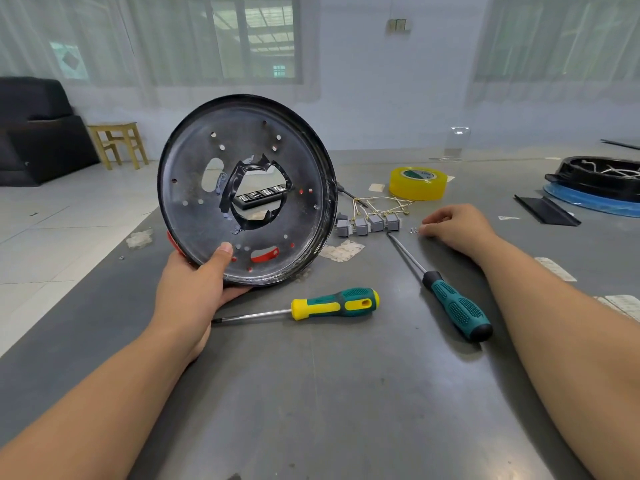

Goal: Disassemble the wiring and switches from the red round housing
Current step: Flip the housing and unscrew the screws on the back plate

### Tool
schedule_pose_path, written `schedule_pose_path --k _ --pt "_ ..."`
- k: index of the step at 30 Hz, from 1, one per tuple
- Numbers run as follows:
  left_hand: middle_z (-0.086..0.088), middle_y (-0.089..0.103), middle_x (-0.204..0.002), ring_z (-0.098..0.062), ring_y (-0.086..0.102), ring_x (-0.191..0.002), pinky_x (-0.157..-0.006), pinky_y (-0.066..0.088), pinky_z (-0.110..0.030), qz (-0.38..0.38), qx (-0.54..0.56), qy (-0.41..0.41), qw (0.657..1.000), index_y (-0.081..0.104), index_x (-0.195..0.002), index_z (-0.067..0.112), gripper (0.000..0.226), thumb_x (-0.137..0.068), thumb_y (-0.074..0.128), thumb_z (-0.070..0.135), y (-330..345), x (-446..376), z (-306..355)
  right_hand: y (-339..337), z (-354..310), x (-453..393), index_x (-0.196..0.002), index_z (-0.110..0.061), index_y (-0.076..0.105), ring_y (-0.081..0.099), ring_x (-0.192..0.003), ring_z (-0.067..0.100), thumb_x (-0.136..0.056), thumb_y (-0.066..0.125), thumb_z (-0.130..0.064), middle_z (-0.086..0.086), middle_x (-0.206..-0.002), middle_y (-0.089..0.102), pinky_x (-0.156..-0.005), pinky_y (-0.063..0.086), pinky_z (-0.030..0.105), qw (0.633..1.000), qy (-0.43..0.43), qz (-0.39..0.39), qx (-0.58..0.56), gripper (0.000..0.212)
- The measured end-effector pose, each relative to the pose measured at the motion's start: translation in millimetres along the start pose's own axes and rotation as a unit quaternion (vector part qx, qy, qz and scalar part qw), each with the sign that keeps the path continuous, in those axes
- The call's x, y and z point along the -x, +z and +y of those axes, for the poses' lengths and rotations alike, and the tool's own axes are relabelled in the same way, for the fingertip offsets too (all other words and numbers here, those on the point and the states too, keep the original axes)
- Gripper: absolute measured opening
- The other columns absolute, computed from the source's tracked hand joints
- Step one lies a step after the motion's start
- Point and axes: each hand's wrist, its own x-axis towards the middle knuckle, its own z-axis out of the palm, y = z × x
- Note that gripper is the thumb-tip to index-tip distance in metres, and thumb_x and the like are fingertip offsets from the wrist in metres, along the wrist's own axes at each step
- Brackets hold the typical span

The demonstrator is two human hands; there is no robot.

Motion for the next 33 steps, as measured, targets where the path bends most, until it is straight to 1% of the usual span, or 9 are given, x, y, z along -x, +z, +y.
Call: schedule_pose_path --k 4,8,9,14,20,24,28,30,33 --pt "-0.008 0.075 -0.123 -0.026 0.076 -0.106 -0.075 0.067 -0.039 -0.004 0.011 -0.007 1.0 0.059 -0.138 0.013 0.034 -0.104 0.065 0.015 0 3 2 -13 -30 17 -0.09 -0.026 0.073 0.061 -0.083 0.015 -0.09 0.075 -0.021 -0.009 -0.079 0.064 -0.064 0.041 0.023 0.993 -0.094 0.065 -0.015 0.006" --pt "-0.011 0.076 -0.119 -0.029 0.076 -0.105 -0.069 0.067 -0.04 -0.003 0.043 -0.024 0.999 0.063 -0.128 0.013 0.025 -0.103 0.066 0.012 -2 8 7 -5 -81 44 -0.084 -0.034 0.07 0.058 -0.07 -0.013 -0.089 0.071 -0.028 -0.019 -0.078 0.065 -0.063 0.041 0.008 0.981 -0.169 0.081 -0.049 0.008" --pt "-0.012 0.076 -0.118 -0.03 0.076 -0.104 -0.068 0.067 -0.04 -0.002 0.052 -0.031 0.998 0.064 -0.123 0.013 0.021 -0.102 0.067 0.012 -3 9 9 1 -94 52 -0.091 -0.032 0.072 0.06 -0.074 -0.014 -0.09 0.07 -0.032 -0.019 -0.083 0.067 -0.069 0.044 0.01 0.979 -0.181 0.067 -0.062 0.002" --pt "-0.011 0.078 -0.106 -0.024 0.078 -0.089 -0.059 0.064 -0.038 0.009 0.09 -0.051 0.995 0.067 -0.109 0.017 0.009 -0.102 0.064 0.022 -8 16 17 38 -135 89 -0.135 -0.017 0.061 0.069 -0.109 0.021 -0.098 0.057 -0.051 0.002 -0.122 0.071 -0.098 0.054 0.048 0.98 -0.142 0.005 -0.139 0.05" --pt "-0.004 0.08 -0.086 -0.018 0.075 -0.069 -0.047 0.055 -0.03 0.025 0.054 -0.042 0.997 0.072 -0.098 0.02 0.053 -0.091 0.061 0.071 -15 23 20 56 -144 117 -0.093 -0.024 0.068 0.069 -0.096 0.022 -0.096 0.048 -0.052 -0.002 -0.095 0.072 -0.092 0.056 0.047 0.975 -0.099 -0.027 -0.199 0.034" --pt "-0.01 0.07 -0.098 -0.014 0.063 -0.056 -0.05 0.052 -0.03 -0.01 0.09 -0.038 0.995 0.063 -0.124 0.01 0.092 -0.074 0.067 0.087 -16 26 24 64 -149 127 -0.091 -0.017 0.067 0.069 -0.098 0.037 -0.095 0.049 -0.029 0.012 -0.095 0.072 -0.089 0.057 0.057 0.972 -0.041 -0.007 -0.23 0.021" --pt "0.0 0.063 -0.111 -0.011 0.064 -0.057 -0.055 0.05 -0.028 -0.062 0.1 -0.04 0.992 0.053 -0.124 0.014 0.09 -0.06 0.072 0.075 -10 33 27 80 -156 134 -0.104 -0.016 0.066 0.071 -0.094 0.033 -0.094 0.049 -0.012 0.016 -0.108 0.071 -0.073 0.063 0.048 0.923 0.022 -0.036 -0.383 0.019" --pt "0.0 0.064 -0.119 -0.016 0.067 -0.064 -0.057 0.052 -0.027 -0.088 0.084 -0.041 0.992 0.054 -0.124 0.015 0.078 -0.067 0.074 0.065 -7 35 26 90 -164 140 -0.105 -0.019 0.062 0.072 -0.091 0.03 -0.095 0.049 -0.005 0.014 -0.109 0.07 -0.063 0.063 0.04 0.886 0.042 -0.058 -0.459 0.022" --pt "-0.003 0.068 -0.116 -0.021 0.073 -0.072 -0.059 0.053 -0.028 -0.112 0.069 -0.043 0.99 0.058 -0.117 0.016 0.059 -0.077 0.075 0.056 -6 37 26 105 -171 148 -0.113 -0.014 0.055 0.069 -0.103 0.036 -0.091 0.051 -0.002 0.017 -0.118 0.065 -0.065 0.063 0.042 0.862 0.038 -0.075 -0.5 0.025"
